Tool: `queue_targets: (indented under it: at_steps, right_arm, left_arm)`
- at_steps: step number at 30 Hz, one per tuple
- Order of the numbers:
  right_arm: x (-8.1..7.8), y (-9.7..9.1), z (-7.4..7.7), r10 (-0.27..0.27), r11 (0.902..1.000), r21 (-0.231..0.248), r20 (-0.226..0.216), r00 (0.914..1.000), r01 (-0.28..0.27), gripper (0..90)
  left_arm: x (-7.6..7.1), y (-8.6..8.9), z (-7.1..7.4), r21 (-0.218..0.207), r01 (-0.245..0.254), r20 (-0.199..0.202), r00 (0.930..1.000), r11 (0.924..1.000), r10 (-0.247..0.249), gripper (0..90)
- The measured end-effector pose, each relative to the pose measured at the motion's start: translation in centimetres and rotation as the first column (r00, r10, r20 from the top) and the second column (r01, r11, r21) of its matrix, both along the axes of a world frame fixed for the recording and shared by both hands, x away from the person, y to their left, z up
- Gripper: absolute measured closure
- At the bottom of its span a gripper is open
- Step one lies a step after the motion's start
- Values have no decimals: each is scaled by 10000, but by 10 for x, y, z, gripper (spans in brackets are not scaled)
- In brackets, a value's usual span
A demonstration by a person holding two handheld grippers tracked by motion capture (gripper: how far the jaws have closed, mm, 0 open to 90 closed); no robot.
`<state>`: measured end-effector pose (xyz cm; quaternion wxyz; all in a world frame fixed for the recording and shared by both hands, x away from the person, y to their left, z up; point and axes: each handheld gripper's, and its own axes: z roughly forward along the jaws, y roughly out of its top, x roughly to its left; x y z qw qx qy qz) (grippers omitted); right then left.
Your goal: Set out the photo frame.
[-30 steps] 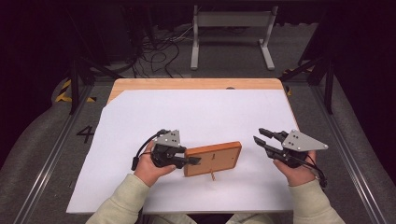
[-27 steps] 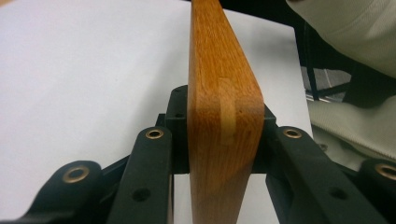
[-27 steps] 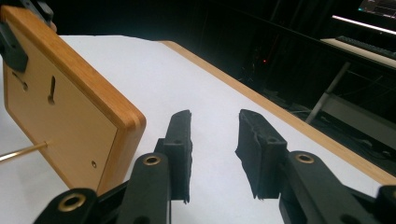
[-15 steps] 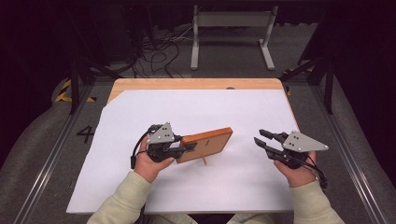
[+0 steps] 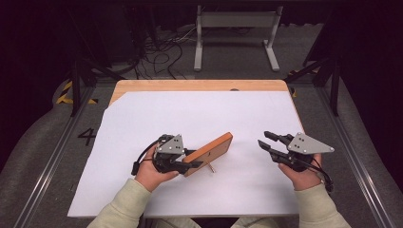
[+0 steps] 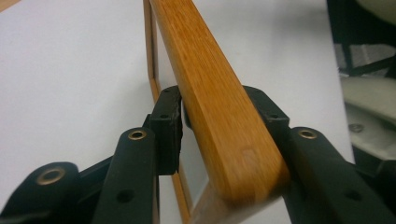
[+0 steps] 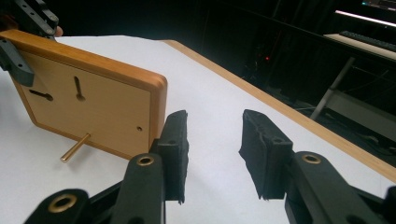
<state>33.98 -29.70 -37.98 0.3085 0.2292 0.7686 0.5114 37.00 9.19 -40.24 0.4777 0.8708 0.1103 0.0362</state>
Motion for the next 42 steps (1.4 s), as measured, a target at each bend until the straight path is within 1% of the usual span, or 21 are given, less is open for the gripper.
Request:
queue_targets:
  at_steps: [2, 5, 8, 9, 12, 13, 14, 16, 17, 19, 22, 24, 27, 30, 32, 34, 36, 38, 40, 41, 42]
  right_arm:
    - [0, 0, 0, 10, 10000, -10, 0, 10000, -10, 614]
    - [0, 1, -1, 30, 10000, -32, -27, 10000, -30, 611]
    - [0, 1, -1, 27, 10000, -35, -28, 10000, -27, 609]
    - [1, 1, -1, 25, 10000, -32, -29, 10000, -25, 608]
    - [0, 1, -1, 23, 10000, -19, -35, 10000, -23, 603]
    - [0, 1, -1, 23, 10000, -16, -38, 10000, -23, 602]
    - [1, 1, -1, 23, 10000, -16, -28, 10000, -23, 602]
    - [1, 0, -1, 30, 10000, -11, -38, 10000, -30, 601]
    - [1, 0, -1, 32, 10000, -8, -56, 10000, -32, 600]
    - [1, 1, -2, 53, 10000, -20, -80, 10000, -53, 597]
    - [1, 1, -2, 74, 10000, -27, -98, 9999, -75, 592]
    - [2, 0, -2, 90, 10000, 24, -250, 9996, -89, 588]
    - [4, 0, -5, 104, 9999, 89, -695, 9975, -98, 607]
    - [5, 1, -6, 152, 9999, -43, -1089, 9939, -157, 654]
    - [5, 1, -6, 174, 9998, -76, -1253, 9920, -184, 680]
    - [5, 0, -6, 195, 9997, -102, -1327, 9910, -210, 698]
    - [5, -1, -5, 181, 9997, -131, -1383, 9902, -201, 710]
    - [5, -1, -5, 178, 9997, -133, -1415, 9898, -199, 724]
    - [5, -2, -5, 194, 9997, -144, -1461, 9891, -218, 736]
    - [5, -1, -5, 197, 9996, -158, -1477, 9888, -223, 740]
    - [5, -1, -5, 197, 9996, -158, -1477, 9888, -223, 740]
  left_arm:
    - [-2, -2, 1, -14, 135, -70, 9999, 9999, -135, 590]
    - [-6, -7, 0, 100, 525, -276, 9983, 9986, -522, 541]
    - [-8, -11, -1, 179, 654, -408, 9971, 9977, -647, 500]
    - [-8, -12, -2, 227, 786, -533, 9956, 9966, -773, 484]
    - [-10, -17, -4, 351, 948, -839, 9923, 9949, -916, 419]
    - [-11, -18, -5, 387, 943, -994, 9910, 9948, -901, 395]
    - [-11, -19, -5, 392, 940, -988, 9911, 9948, -897, 371]
    - [-11, -18, -4, 270, 965, -1077, 9898, 9950, -931, 361]
    - [-11, -17, -2, 212, 890, -1098, 9902, 9958, -861, 354]
    - [-10, -16, 1, 117, 852, -1093, 9905, 9963, -834, 317]
    - [-12, -14, 5, 14, 829, -1016, 9914, 9966, -823, 313]
    - [-13, -10, 11, -200, 670, -793, 9945, 9976, -684, 314]
    - [-16, -5, 19, -455, 345, -367, 9987, 9984, -361, 324]
    - [-17, 3, 25, -789, -16, -202, 9998, 9969, 0, 343]
    - [-15, 9, 27, -900, -284, -164, 9995, 9955, 270, 362]
    - [-14, 15, 28, -1107, -577, -165, 9983, 9922, 562, 380]
    - [-12, 21, 28, -1357, -923, -178, 9957, 9864, 907, 404]
    - [-10, 27, 27, -1474, -1199, -97, 9928, 9818, 1197, 432]
    - [-8, 33, 24, -1476, -1461, -144, 9892, 9782, 1456, 459]
    - [-6, 37, 21, -1337, -1651, -88, 9862, 9772, 1654, 477]
    - [-6, 37, 21, -1337, -1651, -88, 9862, 9772, 1654, 510]
